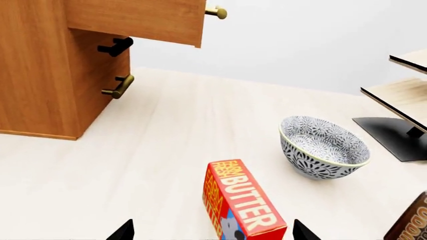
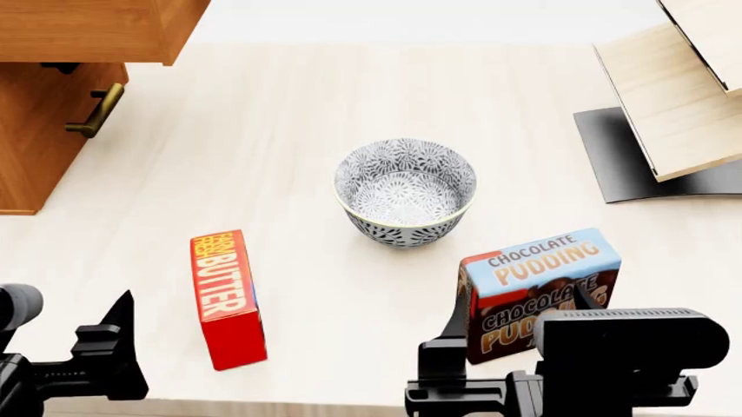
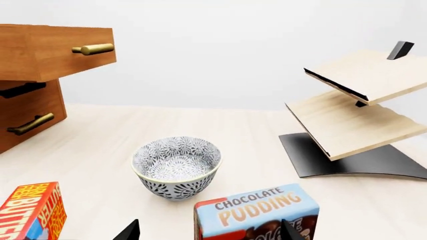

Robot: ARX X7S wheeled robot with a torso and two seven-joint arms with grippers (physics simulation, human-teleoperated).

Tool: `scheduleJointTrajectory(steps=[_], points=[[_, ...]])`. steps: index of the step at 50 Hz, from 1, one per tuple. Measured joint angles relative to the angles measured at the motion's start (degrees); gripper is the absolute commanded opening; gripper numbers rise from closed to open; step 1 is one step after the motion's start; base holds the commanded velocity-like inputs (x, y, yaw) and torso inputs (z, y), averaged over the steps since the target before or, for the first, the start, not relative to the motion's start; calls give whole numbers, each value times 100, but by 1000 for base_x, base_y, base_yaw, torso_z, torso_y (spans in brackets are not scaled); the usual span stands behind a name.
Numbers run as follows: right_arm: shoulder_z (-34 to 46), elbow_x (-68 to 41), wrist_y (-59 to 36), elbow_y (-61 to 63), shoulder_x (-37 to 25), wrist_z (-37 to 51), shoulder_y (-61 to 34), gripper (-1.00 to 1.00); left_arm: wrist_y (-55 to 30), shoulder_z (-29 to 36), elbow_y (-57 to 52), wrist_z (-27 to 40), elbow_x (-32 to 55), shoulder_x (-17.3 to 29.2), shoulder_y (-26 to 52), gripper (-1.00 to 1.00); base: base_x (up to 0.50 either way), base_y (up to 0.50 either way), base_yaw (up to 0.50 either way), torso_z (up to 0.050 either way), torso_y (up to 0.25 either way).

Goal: Close the top drawer of the cabinet.

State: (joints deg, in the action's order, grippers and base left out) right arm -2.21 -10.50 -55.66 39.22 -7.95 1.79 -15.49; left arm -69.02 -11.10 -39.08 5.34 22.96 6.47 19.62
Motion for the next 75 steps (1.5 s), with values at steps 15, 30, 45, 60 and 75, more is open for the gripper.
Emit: scheduleJointTrajectory(steps=[15,30,45,60,75], points=[[81,-11,-63,75,-123,45,-73,100,-226,-71,-55,74,153,62,63,100,0,331,0,0,0],[148,-26,40,75,-177,110,-48,100,-208,-92,-25,156,196,119,68,100,0,500,0,0,0],[236,-14,354,77,-240,138,103,100,-79,-32,32,205,220,162,14,100,52,500,0,0,0],[366,29,632,49,-321,170,195,100,38,35,93,239,253,207,-32,100,98,500,0,0,0],[400,15,712,23,-365,223,207,100,78,74,116,302,300,239,-33,100,89,500,0,0,0]])
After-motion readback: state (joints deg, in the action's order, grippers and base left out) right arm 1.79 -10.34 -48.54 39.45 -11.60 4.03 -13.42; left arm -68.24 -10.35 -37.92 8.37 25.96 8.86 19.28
